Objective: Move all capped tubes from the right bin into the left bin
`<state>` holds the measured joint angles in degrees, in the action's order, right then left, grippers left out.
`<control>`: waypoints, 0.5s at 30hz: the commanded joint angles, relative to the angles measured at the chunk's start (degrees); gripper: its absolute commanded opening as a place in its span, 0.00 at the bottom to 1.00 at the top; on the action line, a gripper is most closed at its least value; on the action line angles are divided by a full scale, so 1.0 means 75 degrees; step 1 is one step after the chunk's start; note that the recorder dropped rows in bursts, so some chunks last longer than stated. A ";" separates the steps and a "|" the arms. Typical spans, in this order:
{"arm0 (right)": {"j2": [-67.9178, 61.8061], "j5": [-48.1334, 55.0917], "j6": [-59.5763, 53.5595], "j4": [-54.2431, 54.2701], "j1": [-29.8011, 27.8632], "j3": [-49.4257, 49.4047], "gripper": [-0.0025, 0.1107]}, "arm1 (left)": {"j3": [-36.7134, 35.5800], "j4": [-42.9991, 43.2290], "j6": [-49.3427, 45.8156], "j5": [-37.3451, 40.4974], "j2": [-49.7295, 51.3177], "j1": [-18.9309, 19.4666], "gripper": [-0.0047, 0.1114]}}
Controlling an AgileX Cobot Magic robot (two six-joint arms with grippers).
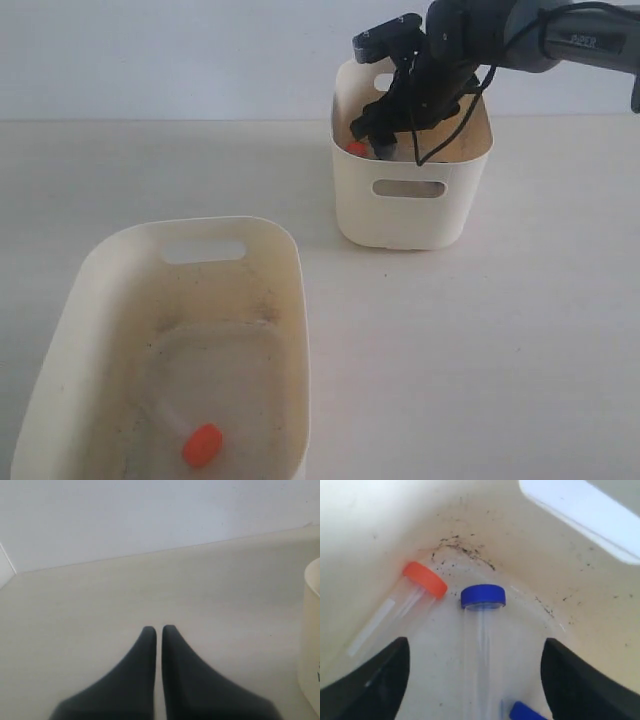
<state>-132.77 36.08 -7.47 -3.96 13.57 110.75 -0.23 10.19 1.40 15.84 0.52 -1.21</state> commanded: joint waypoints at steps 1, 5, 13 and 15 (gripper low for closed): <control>-0.0127 -0.0218 -0.0050 -0.0229 -0.0055 0.0008 0.64 | 0.0031 -0.0008 0.0088 -0.0117 -0.0015 0.0009 0.08; -0.0365 -0.0155 -0.0050 -0.0245 -0.0055 0.0008 0.64 | 0.0031 -0.0008 0.0088 -0.0117 -0.0015 0.0009 0.08; -0.0721 -0.0128 -0.0050 -0.0403 -0.0055 -0.0006 0.60 | 0.0031 -0.0008 0.0088 -0.0117 -0.0015 0.0009 0.08; -0.0767 -0.0114 -0.0050 -0.0442 -0.0055 -0.0006 0.55 | 0.0031 -0.0008 0.0088 -0.0117 -0.0015 0.0009 0.08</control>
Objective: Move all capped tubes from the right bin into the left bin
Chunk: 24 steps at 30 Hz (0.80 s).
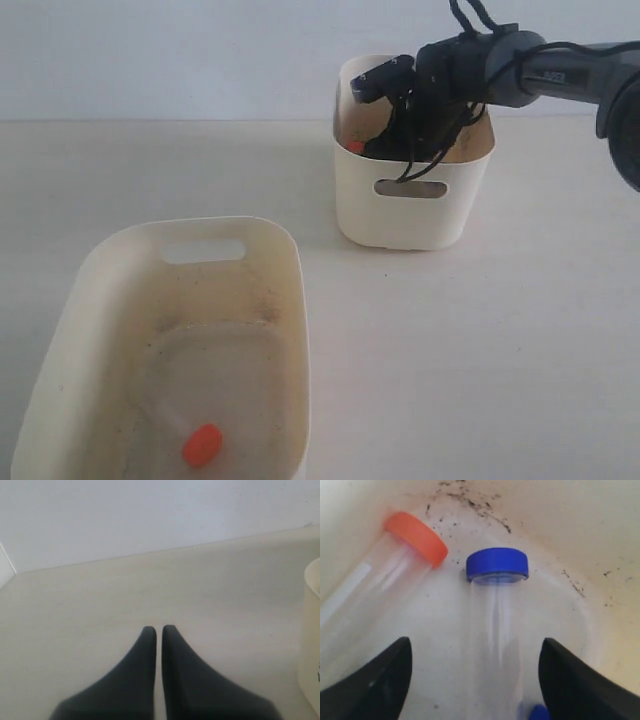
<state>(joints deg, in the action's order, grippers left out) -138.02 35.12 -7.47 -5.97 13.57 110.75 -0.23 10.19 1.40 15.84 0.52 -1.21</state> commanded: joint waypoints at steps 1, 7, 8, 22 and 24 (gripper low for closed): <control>-0.0105 0.0033 -0.0050 -0.0204 -0.0055 -0.0006 0.51 | 0.0031 -0.0008 0.0088 -0.0117 -0.0015 0.0009 0.08; -0.0243 0.0252 -0.0050 -0.0261 -0.0055 -0.0006 0.46 | 0.0031 -0.0008 0.0088 -0.0117 -0.0015 0.0009 0.08; -0.0243 0.0324 -0.0050 -0.0261 -0.0055 -0.0006 0.46 | 0.0031 -0.0008 0.0088 -0.0117 -0.0015 0.0009 0.08; 0.0071 0.1763 0.0241 -0.0300 -0.0055 0.0948 0.02 | 0.0031 -0.0008 0.0088 -0.0117 -0.0015 0.0009 0.08; 0.0344 0.1858 0.0543 -0.0300 -0.0055 0.1140 0.02 | 0.0031 -0.0008 0.0088 -0.0117 -0.0015 0.0009 0.08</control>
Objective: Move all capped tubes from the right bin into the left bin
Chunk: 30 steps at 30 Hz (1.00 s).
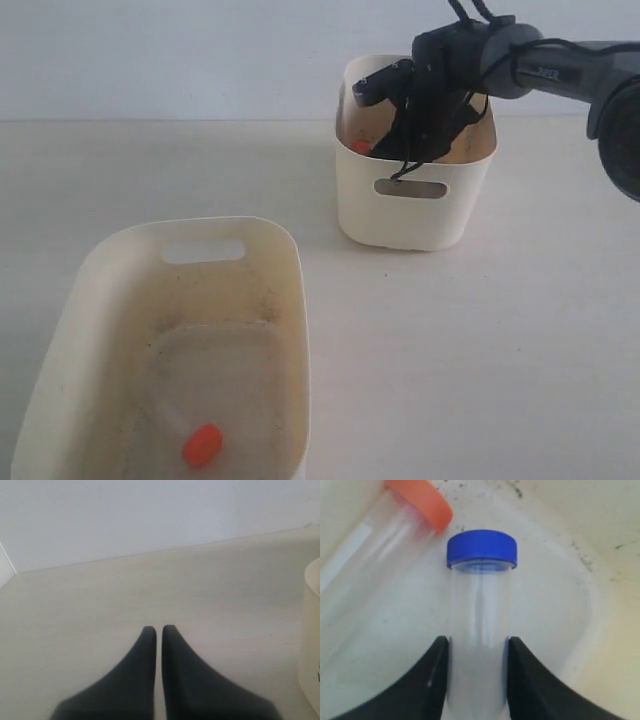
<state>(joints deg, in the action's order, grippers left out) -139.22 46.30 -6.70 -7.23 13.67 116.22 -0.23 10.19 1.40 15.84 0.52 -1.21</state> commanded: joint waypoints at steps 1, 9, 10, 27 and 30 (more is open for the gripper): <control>0.0688 0.0385 0.0571 -0.0100 -0.0069 0.0449 0.02 | 0.0031 -0.0008 0.0088 -0.0117 -0.0015 0.0009 0.08; 0.2083 0.0816 0.0832 -0.0048 -0.0069 0.0449 0.02 | 0.0031 -0.0008 0.0088 -0.0117 -0.0015 0.0009 0.08; 0.2254 0.0905 0.0893 0.0005 -0.0069 0.0449 0.02 | 0.0031 -0.0008 0.0088 -0.0117 -0.0015 0.0009 0.08; 0.5946 0.1014 -0.0479 0.4503 0.0595 -0.3953 0.02 | 0.0031 -0.0008 0.0088 -0.0117 -0.0015 0.0009 0.08; 0.6589 0.0212 -0.0492 0.4545 0.1417 -0.5406 0.02 | 0.0031 -0.0008 0.0088 -0.0117 -0.0015 0.0009 0.08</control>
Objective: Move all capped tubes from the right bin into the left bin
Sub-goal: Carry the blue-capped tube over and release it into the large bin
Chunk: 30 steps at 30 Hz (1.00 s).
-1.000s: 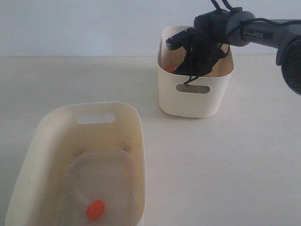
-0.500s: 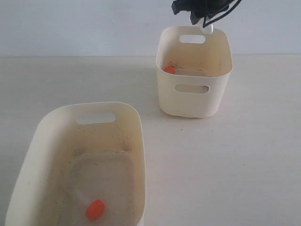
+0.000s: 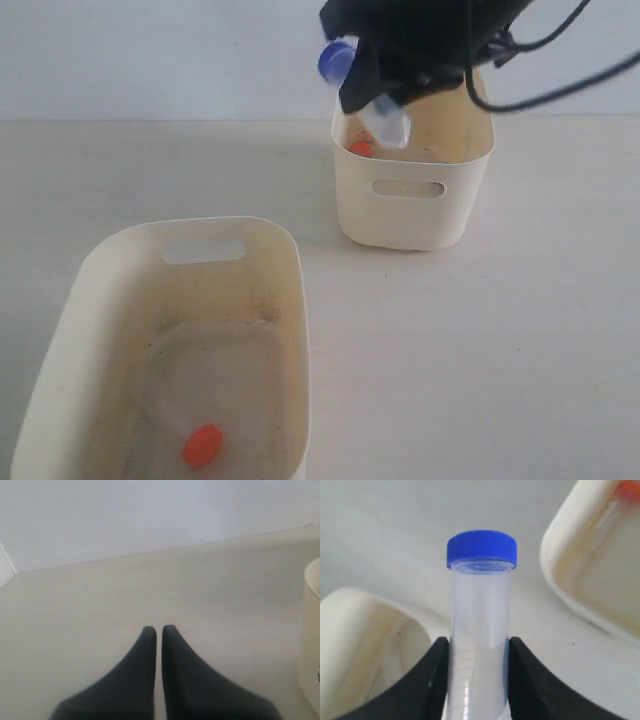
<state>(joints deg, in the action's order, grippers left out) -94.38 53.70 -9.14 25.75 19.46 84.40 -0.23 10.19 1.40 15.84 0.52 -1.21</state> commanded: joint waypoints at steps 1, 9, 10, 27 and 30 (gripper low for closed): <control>0.0784 -0.1231 -0.0166 0.0361 0.1092 -0.1743 0.02 | 0.0031 -0.0008 0.0088 -0.0117 -0.0015 0.0009 0.08; 0.0769 -0.3724 -0.0179 0.1099 0.3373 -0.2649 0.17 | 0.0031 -0.0008 0.0088 -0.0117 -0.0015 0.0009 0.08; 0.0769 -0.3890 -0.0288 0.1099 0.3446 -0.2649 0.24 | 0.0031 -0.0008 0.0088 -0.0117 -0.0015 0.0009 0.08; 0.0666 -0.5615 0.0001 -0.0128 0.0423 -0.2340 0.34 | 0.0031 -0.0008 0.0088 -0.0117 -0.0015 0.0009 0.08; -0.0029 -0.4542 0.0134 -0.0086 -0.0401 -0.1262 0.34 | 0.0031 -0.0008 0.0088 -0.0117 -0.0015 0.0009 0.08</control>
<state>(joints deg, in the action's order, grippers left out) -91.44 14.42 -8.96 25.29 19.71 69.99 -0.23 10.19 1.40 15.84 0.52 -1.21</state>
